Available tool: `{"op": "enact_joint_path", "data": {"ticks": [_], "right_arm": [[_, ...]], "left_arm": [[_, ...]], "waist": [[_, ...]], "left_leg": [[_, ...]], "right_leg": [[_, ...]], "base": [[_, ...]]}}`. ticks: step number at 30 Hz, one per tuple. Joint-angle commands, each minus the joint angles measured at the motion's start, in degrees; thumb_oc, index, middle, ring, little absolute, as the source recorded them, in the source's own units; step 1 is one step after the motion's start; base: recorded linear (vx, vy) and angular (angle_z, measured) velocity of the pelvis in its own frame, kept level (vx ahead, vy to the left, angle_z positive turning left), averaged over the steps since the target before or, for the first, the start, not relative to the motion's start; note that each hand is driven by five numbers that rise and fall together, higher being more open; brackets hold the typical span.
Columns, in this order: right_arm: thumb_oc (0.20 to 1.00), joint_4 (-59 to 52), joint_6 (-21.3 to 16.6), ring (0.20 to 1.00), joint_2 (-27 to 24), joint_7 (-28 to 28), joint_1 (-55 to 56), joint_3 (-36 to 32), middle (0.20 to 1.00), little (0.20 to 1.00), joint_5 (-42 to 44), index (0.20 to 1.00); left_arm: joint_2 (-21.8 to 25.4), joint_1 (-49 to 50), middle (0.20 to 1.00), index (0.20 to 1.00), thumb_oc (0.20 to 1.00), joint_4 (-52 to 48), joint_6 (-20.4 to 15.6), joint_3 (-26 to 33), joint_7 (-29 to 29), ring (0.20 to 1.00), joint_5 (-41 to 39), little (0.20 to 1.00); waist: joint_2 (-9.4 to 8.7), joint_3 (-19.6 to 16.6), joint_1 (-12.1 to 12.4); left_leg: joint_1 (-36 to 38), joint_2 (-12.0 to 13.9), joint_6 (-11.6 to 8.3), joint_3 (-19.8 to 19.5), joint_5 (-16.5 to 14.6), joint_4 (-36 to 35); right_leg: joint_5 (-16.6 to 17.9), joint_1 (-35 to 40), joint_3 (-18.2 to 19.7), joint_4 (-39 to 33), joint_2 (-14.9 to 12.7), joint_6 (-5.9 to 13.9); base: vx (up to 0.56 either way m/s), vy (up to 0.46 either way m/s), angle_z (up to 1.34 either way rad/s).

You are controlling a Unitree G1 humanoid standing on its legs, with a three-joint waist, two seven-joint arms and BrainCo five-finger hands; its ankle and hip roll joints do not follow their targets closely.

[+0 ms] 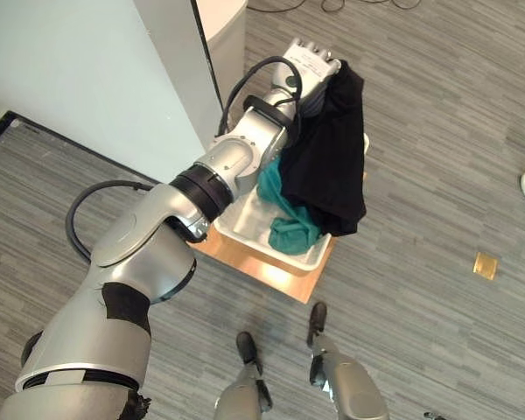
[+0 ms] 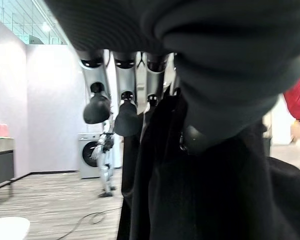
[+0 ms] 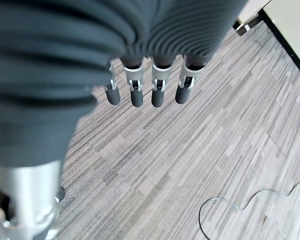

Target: Pick up bed clothes into laundry basket.

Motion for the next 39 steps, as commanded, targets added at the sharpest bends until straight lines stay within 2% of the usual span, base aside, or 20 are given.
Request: {"op": "enact_joint_path", "data": {"ticks": [1,11,12,14,15,16,29,32,33,35,38,39], "right_arm": [[1.000,2.5,0.5,1.000,-3.8,-0.6,0.4,1.2,1.000,1.000,0.8,1.000],[1.000,2.2,0.4,1.000,-3.9,-0.4,1.1,2.3,1.000,1.000,-0.4,1.000],[1.000,2.1,0.3,1.000,-4.0,-0.4,1.4,2.4,1.000,1.000,-0.5,1.000],[1.000,2.2,0.2,1.000,-4.0,-0.4,1.4,2.4,1.000,1.000,-0.5,1.000],[1.000,2.1,0.2,1.000,-4.1,-0.4,1.5,2.4,1.000,1.000,-0.5,1.000],[1.000,1.8,-0.3,1.000,-4.3,-0.5,1.8,2.3,1.000,1.000,-0.4,1.000],[1.000,0.5,-0.9,1.000,-4.1,-1.2,2.0,2.1,1.000,1.000,-0.3,1.000],[1.000,0.1,-0.9,1.000,-3.6,-1.5,1.7,2.2,1.000,1.000,0.0,1.000],[1.000,-0.1,-0.9,1.000,-3.4,-1.7,1.5,2.2,1.000,1.000,0.0,1.000],[1.000,-0.6,-0.9,1.000,-3.2,-1.8,1.7,2.3,1.000,1.000,0.0,1.000],[1.000,-1.1,-0.9,1.000,-2.5,-1.8,2.3,2.2,1.000,1.000,-0.5,1.000],[1.000,-1.3,-1.0,1.000,-2.1,-1.8,2.6,2.0,1.000,1.000,-0.5,1.000]], "left_arm": [[-3.3,-12.3,0.200,0.200,0.200,6.7,0.0,0.5,3.1,0.200,3.5,0.200],[-1.0,-13.9,0.200,0.200,0.200,4.2,-1.0,-2.8,2.4,0.200,5.2,0.200],[-0.4,-14.6,0.200,0.200,0.200,4.2,-1.1,-3.3,2.3,0.200,5.1,0.200],[0.6,-15.1,0.200,0.200,0.200,4.3,-1.2,-3.7,2.7,0.200,4.8,0.200],[1.1,-15.4,0.200,0.200,0.200,4.2,-1.1,-3.7,2.9,0.200,4.8,0.200],[2.3,-17.2,0.200,0.200,0.200,4.5,-1.4,-4.8,3.3,0.200,4.7,0.200],[5.6,-22.4,0.200,0.200,0.200,3.7,-1.1,-7.4,4.5,0.200,3.6,0.200],[5.5,-19.2,0.200,0.200,0.200,2.4,-0.8,-4.9,5.1,0.200,2.3,0.200],[4.8,-17.1,0.200,0.200,0.200,2.1,-0.7,-3.2,5.7,0.200,1.3,0.200],[3.9,-12.5,0.200,0.200,0.200,-0.2,-0.7,0.6,6.2,0.200,-0.3,0.200],[0.8,-3.4,0.200,0.200,0.200,-6.2,-1.1,7.1,6.4,0.200,-2.6,0.200],[-2.3,2.3,0.200,0.200,0.200,-8.1,-1.9,9.2,5.5,0.200,-2.4,0.200]], "waist": [[0.89,-0.6,1.8],[0.15,-1.0,2.7],[0.34,-1.2,2.7],[0.24,-1.3,2.8],[0.06,-1.0,2.8],[0.35,-1.5,2.7],[0.86,-0.8,1.8],[0.74,0.0,1.9],[0.43,0.6,1.9],[0.44,1.0,2.2],[0.55,1.8,3.0],[0.52,2.2,3.4]], "left_leg": [[-2.0,4.3,-2.41,0.9,-1.6,0.2],[-0.7,4.2,-2.16,1.3,-2.1,0.2],[-0.2,4.5,-2.56,0.8,-3.5,0.2],[-0.2,4.5,-2.55,0.7,-3.6,0.2],[-0.7,4.2,-2.14,1.2,-2.3,0.2],[-0.3,4.3,-2.43,0.4,-3.8,0.2],[-1.8,4.1,-2.12,0.1,-3.8,0.2],[-2.3,4.0,-2.00,-0.2,-3.7,0.2],[-3.0,3.7,-1.53,0.3,-2.3,0.2],[-3.3,3.7,-1.46,0.2,-2.3,0.2],[-3.6,3.5,-1.37,-0.2,-2.4,0.2],[-3.5,3.3,-1.33,-0.8,-2.4,0.2]], "right_leg": [[-8.5,8.2,-5.4,0.8,-4.9,9.66],[-8.2,10.1,-6.5,0.8,-4.8,10.13],[-9.0,10.6,-6.0,0.8,-4.5,10.67],[-8.8,10.7,-6.0,0.8,-4.5,10.79],[-8.0,10.3,-6.5,0.8,-4.8,10.32],[-8.8,10.7,-6.0,0.8,-4.7,10.94],[-7.7,9.1,-5.3,0.8,-5.5,11.49],[-7.5,8.8,-5.2,0.8,-5.6,11.44],[-6.7,8.1,-5.7,0.8,-5.9,10.88],[-6.9,7.7,-5.7,0.8,-6.0,10.77],[-7.3,7.7,-5.7,0.8,-6.1,10.39],[-7.4,7.9,-5.8,0.8,-6.1,10.15]], "base": [[0.01,0.040,0.06],[0.01,0.026,0.05],[0.08,0.021,-0.01],[0.01,0.015,0.00],[0.01,0.046,0.01],[0.01,0.041,0.01],[0.02,0.028,0.01],[-0.03,0.007,0.00],[-0.09,0.017,0.00],[-0.04,0.007,0.00],[0.00,0.000,0.00],[0.00,0.000,0.00]]}}
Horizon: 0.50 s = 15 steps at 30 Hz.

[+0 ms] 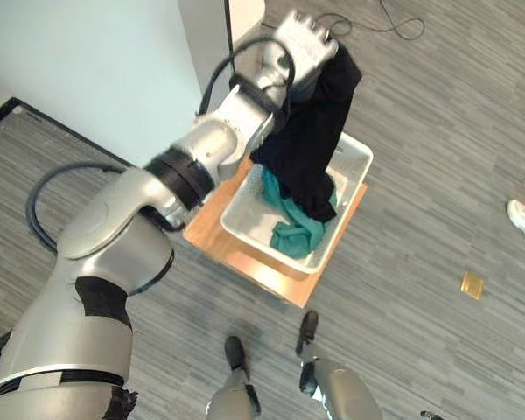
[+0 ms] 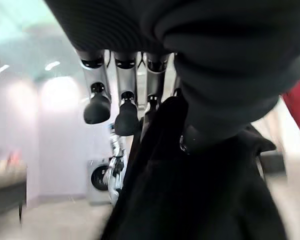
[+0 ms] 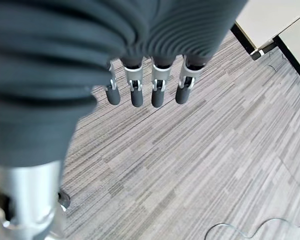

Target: Pick up bed clothes into laundry basket.

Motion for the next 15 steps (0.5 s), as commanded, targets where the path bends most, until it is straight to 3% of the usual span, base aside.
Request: {"op": "enact_joint_path", "data": {"ticks": [1,4,15], "right_arm": [[1.000,-0.7,0.7,1.000,-2.4,-1.2,2.4,-1.9,1.000,1.000,0.0,1.000],[1.000,-1.3,0.5,1.000,-2.1,-1.4,2.6,-1.6,1.000,1.000,0.4,1.000],[1.000,-1.1,0.2,1.000,-1.8,-1.5,1.3,-0.3,1.000,1.000,1.2,1.000]], "left_arm": [[-4.3,-4.7,0.200,0.200,0.200,-0.3,-0.9,3.3,2.0,0.200,-1.4,0.200],[-10.2,2.5,0.200,0.200,0.200,0.1,-1.2,4.1,0.7,0.200,-1.1,0.200],[-16.7,8.6,0.200,0.200,0.200,5.0,-0.7,4.0,0.3,0.200,-2.5,0.200]], "waist": [[3.69,5.0,2.3],[3.27,5.7,2.9],[2.39,7.9,4.2]], "left_leg": [[-1.0,3.3,-1.16,0.6,-2.4,-1.1],[-1.1,3.3,-1.21,-0.6,-2.3,-1.1],[-3.1,3.6,-1.30,-2.2,-1.4,-1.1]], "right_leg": [[-7.9,9.2,-3.5,0.8,-5.8,10.71],[-8.5,9.3,-3.5,0.8,-5.5,10.25],[-8.9,7.8,-3.2,0.8,-5.0,9.70]], "base": [[0.01,-0.012,0.04],[0.00,-0.033,0.04],[-0.01,-0.026,0.06]]}}
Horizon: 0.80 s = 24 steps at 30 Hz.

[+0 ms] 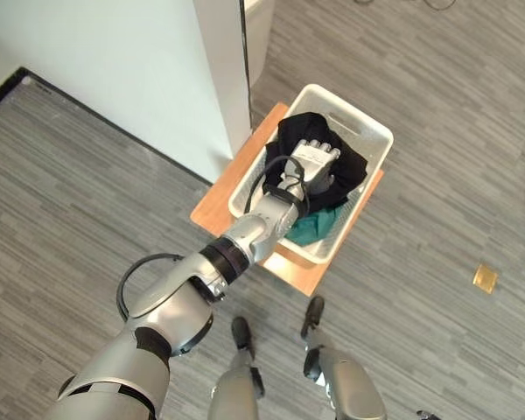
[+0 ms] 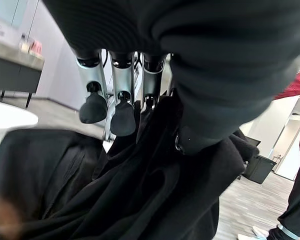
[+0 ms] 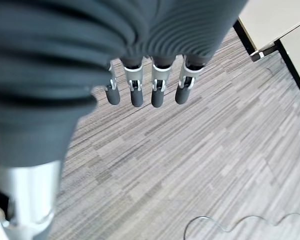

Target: Pick up bed clothes into laundry basket.

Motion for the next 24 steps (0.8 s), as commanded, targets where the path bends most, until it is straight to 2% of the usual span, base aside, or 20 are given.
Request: {"op": "enact_joint_path", "data": {"ticks": [1,2,3,4,5,11,19,23,24], "right_arm": [[1.000,-0.7,0.4,1.000,-2.1,-1.1,0.9,-0.1,1.000,1.000,1.4,1.000],[1.000,-0.7,0.4,1.000,-2.1,-1.1,0.9,-0.1,1.000,1.000,1.4,1.000],[1.000,-0.8,0.3,1.000,-2.0,-1.1,0.8,0.0,1.000,1.000,1.6,1.000],[1.000,-0.8,0.3,1.000,-1.9,-1.2,0.8,-0.1,1.000,1.000,1.8,1.000],[1.000,-0.9,0.2,1.000,-1.8,-1.2,0.9,0.0,1.000,1.000,1.9,1.000],[1.000,-1.0,0.2,1.000,-1.2,-1.2,1.0,-0.3,1.000,1.000,2.9,1.000],[1.000,-1.3,1.3,1.000,-0.7,-0.5,0.1,-0.9,1.000,1.000,3.3,1.000],[1.000,-2.3,1.7,1.000,-0.8,-0.6,-1.5,-0.2,1.000,1.000,2.1,1.000],[1.000,-3.9,1.9,1.000,-1.4,-1.4,-3.5,-0.3,1.000,1.000,1.3,1.000]], "left_arm": [[-4.7,-7.9,0.200,0.200,0.200,4.3,-0.4,1.9,1.7,0.200,-2.3,0.200],[-4.8,-8.0,0.200,0.200,0.200,4.3,-0.4,1.9,1.7,0.200,-2.3,0.200],[-4.9,-8.5,0.244,0.244,0.244,4.6,-0.3,2.0,1.7,0.244,-2.7,0.244],[-5.1,-8.7,0.445,0.445,0.445,4.9,-0.1,2.1,1.7,0.445,-2.9,0.445],[-5.2,-8.7,1.000,1.000,1.000,4.8,0.1,2.2,1.8,1.000,-3.1,1.000],[-6.6,-7.1,1.000,1.000,1.000,4.3,0.6,3.6,2.0,1.000,-5.2,1.000],[-4.9,-5.9,1.000,1.000,1.000,2.7,0.0,6.3,1.6,1.000,-10.6,1.000],[-4.4,-3.8,1.000,1.000,1.000,1.6,-0.2,8.2,0.7,1.000,-14.8,1.000],[-4.1,-0.7,1.000,1.000,1.000,0.1,-1.3,10.5,0.3,1.000,-19.7,1.000]], "waist": [[1.37,1.4,2.0],[1.38,1.3,2.0],[1.26,1.4,2.0],[1.20,1.4,1.9],[1.19,1.5,2.0],[1.77,1.2,2.0],[3.51,-1.0,2.7],[4.33,-2.1,3.3],[4.87,-2.9,4.0]], "left_leg": [[-2.2,3.6,-1.26,-0.3,-1.4,-1.6],[-2.3,3.6,-1.26,-0.3,-1.4,-1.6],[-2.5,3.6,-1.23,-0.4,-1.4,-1.6],[-2.7,3.6,-1.19,-0.4,-1.4,-1.6],[-2.8,3.7,-1.21,-0.4,-1.3,-1.6],[-1.7,3.3,-1.16,-0.1,-1.7,-1.6],[1.3,2.5,-1.06,0.0,-2.4,-1.6],[2.6,2.1,-0.93,-0.2,-2.6,-1.6],[3.6,1.8,-0.80,-0.4,-2.8,-1.6]], "right_leg": [[-8.5,7.2,-1.6,0.8,-4.8,9.57],[-8.5,7.2,-1.6,0.8,-4.8,9.56],[-8.5,6.9,-1.5,0.8,-4.8,9.60],[-8.5,6.8,-1.4,0.8,-4.8,9.62],[-8.5,6.7,-1.4,0.8,-4.8,9.63],[-8.6,7.3,-1.2,0.8,-4.9,9.47],[-9.1,10.0,-1.0,0.8,-5.2,9.25],[-9.4,11.3,-0.9,0.8,-5.3,9.12],[-9.6,12.3,-0.7,0.8,-5.4,9.01]], "base": [[-0.02,-0.015,0.11],[-0.02,-0.017,0.04],[0.00,0.000,0.00],[0.00,0.000,0.00],[-0.01,-0.006,0.03],[0.00,0.000,0.01],[0.01,0.001,-0.05],[0.00,0.000,0.00],[0.00,0.000,0.00]]}}
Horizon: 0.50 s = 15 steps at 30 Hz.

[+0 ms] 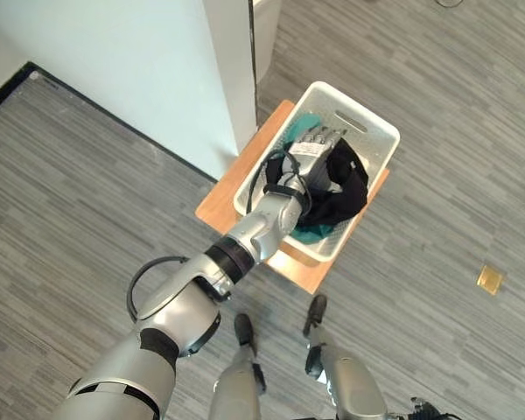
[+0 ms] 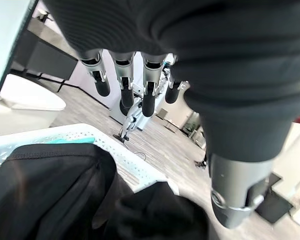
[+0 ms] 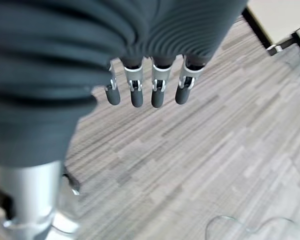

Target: Pick up bed clothes into laundry basket.

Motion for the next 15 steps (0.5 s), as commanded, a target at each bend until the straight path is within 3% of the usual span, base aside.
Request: {"op": "enact_joint_path", "data": {"ticks": [1,4,5,7,10,15], "right_arm": [[1.000,-1.9,1.2,1.000,-2.1,-0.9,-1.2,-0.8,1.000,1.000,-1.2,1.000],[1.000,-8.8,-0.3,1.000,-0.9,-4.0,-8.2,-6.5,1.000,1.000,8.6,1.000],[1.000,-8.8,-0.3,1.000,-0.9,-4.0,-8.2,-6.5,1.000,1.000,8.6,1.000],[1.000,-14.3,-2.5,1.000,-1.2,-6.5,-13.2,-7.8,1.000,1.000,12.7,1.000],[1.000,-19.4,-4.8,1.000,-1.8,-6.0,-14.4,-9.0,1.000,1.000,17.9,1.000],[1.000,-23.3,-5.2,1.000,0.4,-6.3,-14.4,-7.8,1.000,1.000,17.1,1.000]], "left_arm": [[-2.8,-0.8,1.000,1.000,1.000,-0.2,-3.2,5.4,0.9,1.000,-9.6,1.000],[-4.0,6.8,1.000,1.000,1.000,-4.8,-6.4,13.0,5.1,1.000,-24.1,1.000],[-4.0,6.8,1.000,1.000,1.000,-4.8,-6.4,13.0,5.1,1.000,-24.1,1.000],[-2.5,13.3,1.000,1.000,1.000,-9.5,-10.0,16.1,5.7,1.000,-28.5,1.000],[-1.6,17.0,1.000,1.000,1.000,-9.9,-10.8,18.2,6.6,1.000,-28.2,1.000],[-1.6,20.4,1.000,1.000,1.000,-9.5,-10.4,20.5,7.1,1.000,-26.8,1.000]], "waist": [[3.44,-3.5,3.0],[4.25,-6.0,3.5],[4.23,-6.0,3.5],[4.66,-8.0,4.3],[4.63,-9.7,4.9],[4.69,-12.6,5.9]], "left_leg": [[-0.6,1.8,-0.78,-0.7,-3.0,-1.1],[1.6,1.4,-0.25,-1.5,-3.7,-1.1],[1.5,1.3,-0.20,-1.5,-3.5,-1.1],[3.1,1.3,-0.18,-1.9,-4.0,-1.1],[4.2,1.3,-0.22,-1.9,-4.1,-1.1],[5.0,1.6,-0.32,-2.1,-3.8,-1.1]], "right_leg": [[-9.6,8.5,-1.4,0.8,-5.4,8.95],[-10.0,10.4,-0.9,0.8,-5.9,8.48],[-9.9,10.2,-1.0,0.8,-6.0,8.46],[-10.4,11.9,-0.9,0.8,-5.8,8.06],[-10.5,13.0,-0.9,0.8,-5.7,7.81],[-10.6,14.2,-1.3,0.8,-5.6,7.51]], "base": [[0.04,-0.021,-0.05],[0.05,-0.012,0.02],[0.05,-0.015,0.02],[0.07,-0.007,0.05],[0.04,-0.002,0.07],[0.02,-0.005,0.05]]}}
